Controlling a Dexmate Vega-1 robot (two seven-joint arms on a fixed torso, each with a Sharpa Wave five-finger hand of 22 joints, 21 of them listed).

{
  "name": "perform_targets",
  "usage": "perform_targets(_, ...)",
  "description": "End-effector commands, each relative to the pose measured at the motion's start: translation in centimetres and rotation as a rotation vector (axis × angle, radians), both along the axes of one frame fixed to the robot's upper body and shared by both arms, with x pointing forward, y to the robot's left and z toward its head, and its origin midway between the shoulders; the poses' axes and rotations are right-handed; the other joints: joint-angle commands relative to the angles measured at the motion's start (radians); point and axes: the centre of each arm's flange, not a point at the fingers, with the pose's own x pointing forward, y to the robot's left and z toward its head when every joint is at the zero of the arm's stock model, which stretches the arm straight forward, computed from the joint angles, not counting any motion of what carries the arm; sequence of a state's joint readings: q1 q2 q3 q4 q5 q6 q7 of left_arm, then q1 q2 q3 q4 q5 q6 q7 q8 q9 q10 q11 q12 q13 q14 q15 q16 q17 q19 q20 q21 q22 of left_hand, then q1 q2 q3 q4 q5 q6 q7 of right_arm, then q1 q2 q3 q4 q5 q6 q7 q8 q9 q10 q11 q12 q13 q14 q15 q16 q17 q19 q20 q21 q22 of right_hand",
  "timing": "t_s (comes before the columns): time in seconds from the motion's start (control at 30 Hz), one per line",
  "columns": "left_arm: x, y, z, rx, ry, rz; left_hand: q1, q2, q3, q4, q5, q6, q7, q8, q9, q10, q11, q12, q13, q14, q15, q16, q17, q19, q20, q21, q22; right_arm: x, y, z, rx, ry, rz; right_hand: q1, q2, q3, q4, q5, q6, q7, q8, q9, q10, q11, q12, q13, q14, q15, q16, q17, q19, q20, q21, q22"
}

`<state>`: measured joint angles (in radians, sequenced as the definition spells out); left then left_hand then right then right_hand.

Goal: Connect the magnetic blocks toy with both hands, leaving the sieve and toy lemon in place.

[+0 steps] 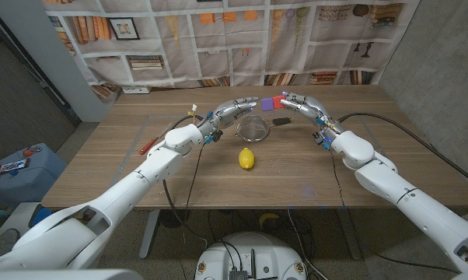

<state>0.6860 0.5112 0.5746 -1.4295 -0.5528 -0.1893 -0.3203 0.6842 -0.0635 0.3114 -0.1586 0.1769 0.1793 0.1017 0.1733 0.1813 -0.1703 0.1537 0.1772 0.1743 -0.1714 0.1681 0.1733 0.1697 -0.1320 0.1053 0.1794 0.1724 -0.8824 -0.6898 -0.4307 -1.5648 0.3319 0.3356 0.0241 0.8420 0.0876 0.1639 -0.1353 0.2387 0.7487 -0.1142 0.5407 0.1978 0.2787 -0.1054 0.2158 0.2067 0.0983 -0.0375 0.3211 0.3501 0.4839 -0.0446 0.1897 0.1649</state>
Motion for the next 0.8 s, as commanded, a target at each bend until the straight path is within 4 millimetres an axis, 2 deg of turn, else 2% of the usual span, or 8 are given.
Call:
perform_targets(0.03, -1.0, 2.1, 0.3, -0.023, -0.029, 0.060, -0.012, -0.004, -0.001, 0.006, -0.001, -0.018, -0.009, -0.006, 0.002, -0.032, 0.001, 0.006, 0.004, -0.117, 0.007, 0.001, 0.004, -0.011, -0.004, -0.002, 0.002, -0.9, -0.9, 0.3, -0.018, 0.003, -0.047, 0.036, 0.048, -0.001, 0.000, 0.002, 0.118, -0.108, 0.000, 0.003, 0.011, -0.004, -0.002, 0.003, 0.007, -0.037, -0.004, 0.006, 0.007, -0.045, 0.000, 0.003)
perform_targets(0.17, -1.4, 2.7, 0.2, -0.038, -0.032, 0.074, -0.018, -0.003, -0.002, 0.009, -0.001, -0.032, -0.017, -0.007, 0.001, -0.031, 0.000, 0.008, 0.004, -0.116, 0.006, 0.002, 0.004, -0.014, -0.007, -0.001, 0.002, -1.4, -1.3, 0.3, -0.038, 0.009, -0.072, 0.036, 0.048, -0.001, 0.000, 0.002, 0.118, -0.108, 0.000, 0.003, 0.011, -0.003, -0.003, 0.003, 0.009, -0.036, -0.003, 0.006, 0.007, -0.045, 0.000, 0.003)
perform_targets(0.3, -1.7, 3.3, 0.0, -0.051, -0.036, 0.083, -0.028, -0.001, -0.003, 0.012, -0.001, -0.053, -0.031, -0.007, 0.000, -0.027, -0.013, 0.012, 0.004, -0.111, -0.003, 0.005, 0.004, -0.016, -0.020, 0.002, 0.002, -1.8, -1.6, 0.3, -0.066, 0.008, -0.101, 0.036, 0.048, -0.002, -0.001, 0.001, 0.118, -0.108, -0.002, 0.003, 0.011, -0.004, -0.003, 0.003, 0.009, -0.034, -0.003, 0.006, 0.006, -0.044, -0.001, 0.003)
perform_targets(0.43, -2.2, 4.2, -0.3, -0.077, -0.045, 0.106, -0.039, 0.000, -0.005, 0.014, -0.001, -0.073, -0.061, -0.004, -0.001, -0.021, -0.035, 0.015, 0.003, -0.104, -0.018, 0.008, 0.003, -0.017, -0.026, 0.005, 0.001, -2.1, -1.8, 0.4, -0.095, 0.000, -0.134, 0.035, 0.047, -0.003, -0.001, 0.001, 0.115, -0.107, -0.004, 0.003, 0.011, -0.003, -0.003, 0.003, 0.009, -0.034, -0.003, 0.006, 0.004, -0.043, -0.001, 0.003)
perform_targets(0.8, -3.3, 6.5, -0.2, -0.116, -0.077, 0.178, -0.061, 0.006, -0.006, 0.018, 0.000, -0.098, -0.092, 0.000, -0.003, 0.008, -0.068, 0.025, 0.002, -0.079, -0.050, 0.013, 0.002, -0.006, -0.054, 0.011, 0.000, -3.2, -2.2, 1.0, -0.181, -0.008, -0.228, 0.033, 0.047, -0.005, 0.000, 0.000, 0.118, -0.108, -0.006, 0.004, 0.012, -0.007, -0.003, 0.002, 0.010, -0.036, -0.003, 0.007, 0.002, -0.045, -0.001, 0.003)
